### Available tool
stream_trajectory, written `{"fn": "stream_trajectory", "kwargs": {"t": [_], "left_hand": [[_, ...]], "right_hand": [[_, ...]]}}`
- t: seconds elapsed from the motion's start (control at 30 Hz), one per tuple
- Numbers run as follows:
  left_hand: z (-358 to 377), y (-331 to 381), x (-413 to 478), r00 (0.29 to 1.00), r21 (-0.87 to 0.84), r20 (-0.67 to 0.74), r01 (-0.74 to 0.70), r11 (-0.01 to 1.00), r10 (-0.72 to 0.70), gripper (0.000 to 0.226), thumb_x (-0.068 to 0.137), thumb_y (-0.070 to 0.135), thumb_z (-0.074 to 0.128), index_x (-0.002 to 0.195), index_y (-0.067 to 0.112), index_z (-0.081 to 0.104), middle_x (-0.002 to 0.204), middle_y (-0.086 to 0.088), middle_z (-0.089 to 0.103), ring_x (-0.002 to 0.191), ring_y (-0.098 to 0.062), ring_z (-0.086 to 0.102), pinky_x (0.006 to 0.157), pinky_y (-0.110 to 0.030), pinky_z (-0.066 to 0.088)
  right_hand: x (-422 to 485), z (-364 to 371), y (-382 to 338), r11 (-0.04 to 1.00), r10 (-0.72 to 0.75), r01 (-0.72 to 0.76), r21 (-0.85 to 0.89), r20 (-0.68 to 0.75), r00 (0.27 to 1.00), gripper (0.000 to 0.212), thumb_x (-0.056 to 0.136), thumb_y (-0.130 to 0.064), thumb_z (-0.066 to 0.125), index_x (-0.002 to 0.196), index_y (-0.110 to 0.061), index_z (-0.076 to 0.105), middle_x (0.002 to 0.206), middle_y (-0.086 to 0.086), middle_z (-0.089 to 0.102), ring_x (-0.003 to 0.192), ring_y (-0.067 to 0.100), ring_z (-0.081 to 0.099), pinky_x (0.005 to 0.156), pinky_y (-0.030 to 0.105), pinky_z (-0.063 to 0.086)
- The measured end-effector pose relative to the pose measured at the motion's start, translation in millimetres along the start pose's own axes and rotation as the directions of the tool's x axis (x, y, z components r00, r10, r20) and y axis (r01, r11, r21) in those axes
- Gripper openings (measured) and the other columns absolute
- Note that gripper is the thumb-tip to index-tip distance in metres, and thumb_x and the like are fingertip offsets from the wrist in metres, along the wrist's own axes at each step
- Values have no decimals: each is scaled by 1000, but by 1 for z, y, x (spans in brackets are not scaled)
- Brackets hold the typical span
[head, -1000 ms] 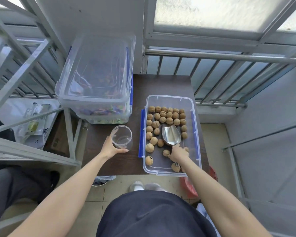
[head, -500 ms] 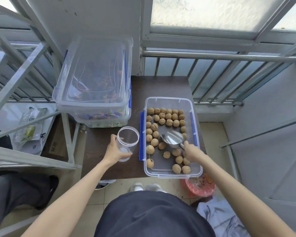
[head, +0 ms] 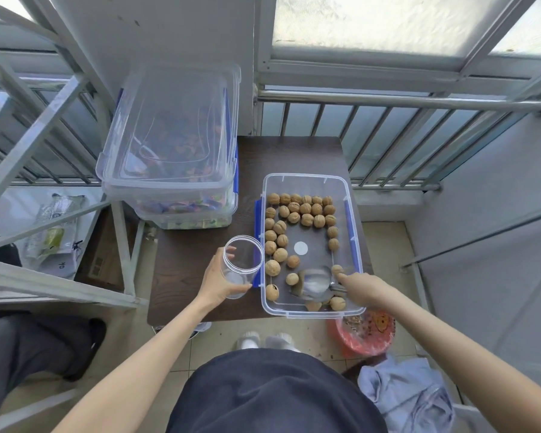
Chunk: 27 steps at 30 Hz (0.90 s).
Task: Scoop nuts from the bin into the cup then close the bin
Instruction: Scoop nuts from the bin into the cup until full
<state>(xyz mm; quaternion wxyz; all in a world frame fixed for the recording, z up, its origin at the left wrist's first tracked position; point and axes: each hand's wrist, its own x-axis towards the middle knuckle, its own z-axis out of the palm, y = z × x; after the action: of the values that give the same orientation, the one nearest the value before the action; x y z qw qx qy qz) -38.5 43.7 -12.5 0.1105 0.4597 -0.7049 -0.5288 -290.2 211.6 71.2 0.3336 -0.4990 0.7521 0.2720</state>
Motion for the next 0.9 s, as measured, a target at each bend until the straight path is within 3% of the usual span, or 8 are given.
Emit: {"fn": "stream_trajectory", "kwargs": {"t": [0.07, 0.13, 0.23, 0.33, 0.6, 0.7, 0.83, 0.9], "left_hand": [[-1, 2, 1, 1000, -12, -13, -13, 1000, 12, 82, 48, 18, 92, 116, 25, 46, 118, 0, 58, 111, -17, 57, 85, -21, 40], [-3, 4, 4, 999, -9, -22, -25, 1000, 24, 79, 51, 13, 92, 114, 26, 45, 115, 3, 56, 112, -16, 56, 85, -23, 39], [-6, 8, 7, 999, 2, -18, -37, 999, 37, 79, 53, 12, 92, 113, 28, 43, 115, 5, 55, 110, -14, 54, 82, -16, 39], [-7, 10, 10, 999, -6, 1, -39, 999, 39, 81, 53, 12, 92, 114, 29, 42, 115, 6, 54, 110, -12, 53, 78, -7, 37], [-11, 10, 22, 998, -13, -11, -64, 998, 64, 83, 52, 9, 92, 115, 30, 43, 118, 4, 55, 113, -16, 56, 82, -8, 38], [-14, 14, 27, 996, 4, -9, -88, 996, 88, 84, 50, 12, 92, 117, 30, 45, 124, -1, 56, 113, -17, 57, 86, -14, 40], [-16, 19, 35, 996, 12, -3, -94, 996, 94, 85, 49, 15, 91, 119, 29, 46, 125, 2, 55, 102, 12, 54, 88, -19, 42], [-16, 17, 38, 996, 22, -17, -83, 996, 84, 85, 50, 13, 91, 121, 27, 46, 125, 3, 55, 99, 15, 52, 87, -18, 41]], "right_hand": [[1, 9, -17, 994, -11, 13, 110, -19, 1000, 43, 92, -5, 35, 134, -5, 32, 115, 21, 57, 101, 34, 60, 69, 35, 37], [-1, 12, -34, 978, 17, -8, 208, -44, 999, 25, 93, -6, 36, 118, -5, 38, 129, 23, 51, 116, 39, 54, 78, 40, 39], [7, 16, -55, 953, 78, -50, 298, -82, 994, 30, 94, -10, 40, 122, 0, 40, 129, 23, 50, 117, 40, 53, 92, 44, 43], [19, 19, -70, 925, 137, -84, 372, -119, 983, 32, 91, -4, 40, 123, 0, 39, 128, 21, 51, 118, 39, 52, 93, 43, 45], [64, 7, -91, 788, 265, -134, 601, -134, 955, 42, 94, -3, 35, 135, 0, 29, 133, 24, 50, 122, 41, 49, 97, 44, 43], [83, -2, -97, 677, 292, -123, 725, -112, 950, 50, 94, -6, 37, 141, 1, 20, 135, 24, 50, 123, 41, 48, 98, 45, 43], [107, -12, -99, 522, 306, -102, 847, -75, 949, 44, 96, -10, 39, 137, 0, 25, 137, 25, 45, 124, 41, 47, 100, 45, 41], [113, -11, -98, 500, 288, -72, 863, -87, 954, 46, 97, -11, 37, 140, 1, 22, 141, 25, 40, 126, 40, 45, 101, 44, 39]]}}
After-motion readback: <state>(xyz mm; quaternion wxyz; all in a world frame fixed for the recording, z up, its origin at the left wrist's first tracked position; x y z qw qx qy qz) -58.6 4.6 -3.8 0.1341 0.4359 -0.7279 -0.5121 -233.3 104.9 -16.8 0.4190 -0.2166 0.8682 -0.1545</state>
